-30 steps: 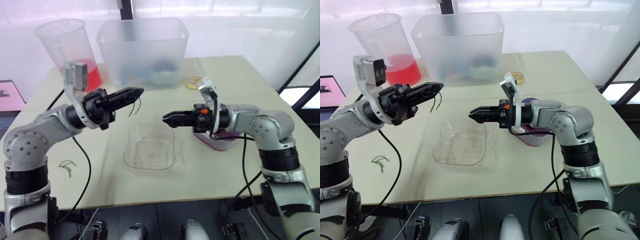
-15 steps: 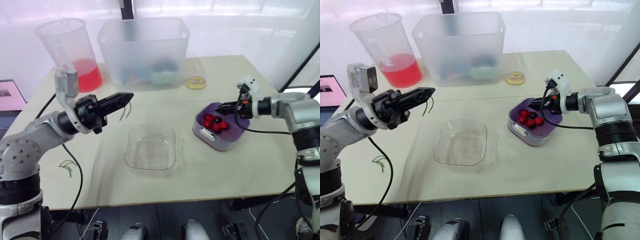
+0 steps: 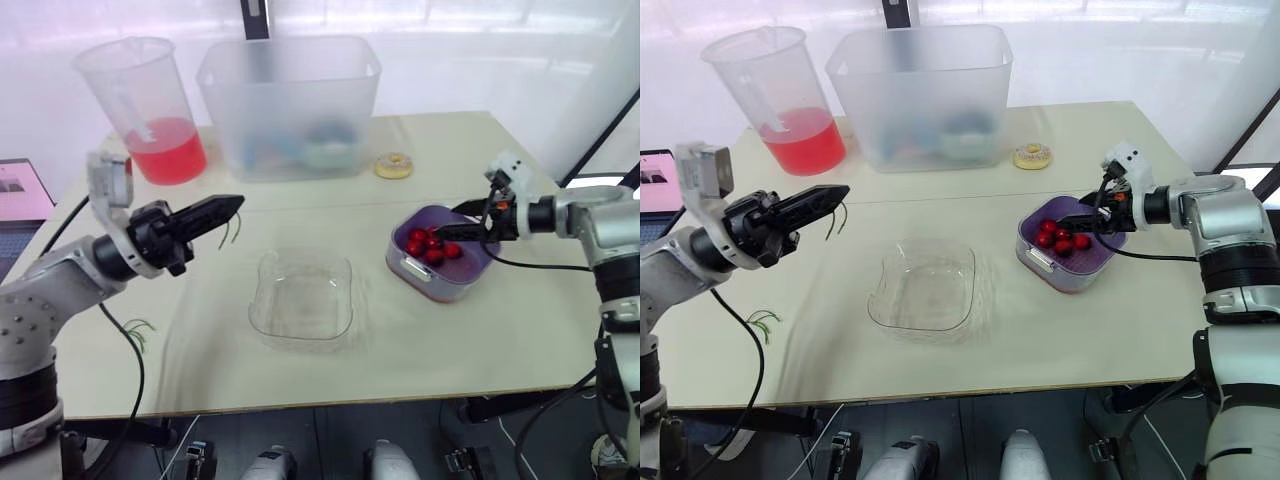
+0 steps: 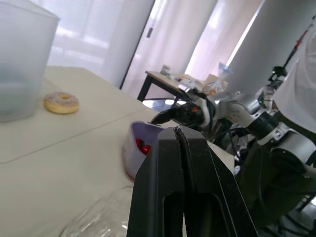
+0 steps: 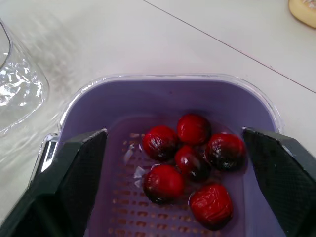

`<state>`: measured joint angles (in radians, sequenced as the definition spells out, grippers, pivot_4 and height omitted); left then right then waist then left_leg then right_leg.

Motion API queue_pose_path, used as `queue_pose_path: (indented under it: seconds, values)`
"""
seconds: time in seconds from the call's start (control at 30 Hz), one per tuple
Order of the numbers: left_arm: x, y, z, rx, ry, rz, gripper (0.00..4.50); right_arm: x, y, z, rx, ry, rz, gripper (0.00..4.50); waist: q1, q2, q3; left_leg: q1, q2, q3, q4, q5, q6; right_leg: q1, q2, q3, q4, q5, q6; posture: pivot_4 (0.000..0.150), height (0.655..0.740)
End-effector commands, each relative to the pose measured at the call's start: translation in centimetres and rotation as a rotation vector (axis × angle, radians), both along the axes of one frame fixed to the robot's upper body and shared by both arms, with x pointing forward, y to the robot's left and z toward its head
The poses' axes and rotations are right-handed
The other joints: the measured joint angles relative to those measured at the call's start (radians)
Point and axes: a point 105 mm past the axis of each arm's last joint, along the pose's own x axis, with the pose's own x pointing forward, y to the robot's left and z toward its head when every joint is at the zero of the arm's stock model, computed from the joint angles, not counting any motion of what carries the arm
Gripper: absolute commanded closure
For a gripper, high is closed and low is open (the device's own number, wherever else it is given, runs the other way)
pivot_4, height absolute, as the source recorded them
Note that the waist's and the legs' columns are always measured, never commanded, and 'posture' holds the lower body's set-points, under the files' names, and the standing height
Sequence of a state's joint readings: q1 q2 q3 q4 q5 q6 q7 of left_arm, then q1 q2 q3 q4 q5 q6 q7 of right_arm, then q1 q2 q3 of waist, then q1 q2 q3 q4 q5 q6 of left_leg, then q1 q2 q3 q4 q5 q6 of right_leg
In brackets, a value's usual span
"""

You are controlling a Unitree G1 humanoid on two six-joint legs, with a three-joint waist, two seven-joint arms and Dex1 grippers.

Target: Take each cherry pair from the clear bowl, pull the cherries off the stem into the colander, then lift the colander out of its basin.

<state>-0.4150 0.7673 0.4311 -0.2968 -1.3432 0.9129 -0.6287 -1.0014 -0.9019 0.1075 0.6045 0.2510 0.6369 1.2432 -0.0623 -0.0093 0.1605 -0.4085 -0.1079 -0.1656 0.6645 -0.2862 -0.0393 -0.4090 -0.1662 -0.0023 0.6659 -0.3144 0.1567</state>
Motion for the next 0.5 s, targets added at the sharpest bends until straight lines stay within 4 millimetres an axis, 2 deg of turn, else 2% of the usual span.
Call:
queue_pose_path:
  seconds: [0.03,0.17,0.27,0.5]
  values:
    - [-0.8,1.3,0.8,0.012,-0.041,0.047,4.5,-0.7,0.2,3.8,0.052,-0.125,0.062,0.04,-0.001,0.0,0.0,0.0,0.0,0.0,0.0,0.0,0.0,0.0,0.0,0.0,0.0,0.0,0.0,0.15,0.74]
    - [-0.6,4.5,-1.7,0.056,0.047,0.176,4.5,-2.2,2.2,5.8,0.126,-0.172,0.195,0.04,-0.004,0.001,0.0,0.0,0.0,0.0,-0.001,0.0,0.0,0.0,0.0,0.0,0.0,0.0,0.0,0.15,0.74]
    - [-0.4,7.7,-6.1,0.134,0.224,0.311,4.5,-4.0,4.5,6.9,0.202,-0.16,0.312,0.04,-0.008,0.002,0.0,0.0,0.001,0.0,-0.002,0.0,0.0,-0.001,0.001,0.0,0.0,0.0,0.0,0.15,0.74]
    - [-0.8,11.8,-12.5,0.136,0.511,0.456,4.5,-8.3,8.2,6.2,0.217,-0.082,0.523,0.04,0.023,0.002,0.0,0.0,-0.001,-0.001,0.0,0.0,0.0,0.001,-0.001,0.0,-0.001,0.0,0.0,0.15,0.74]
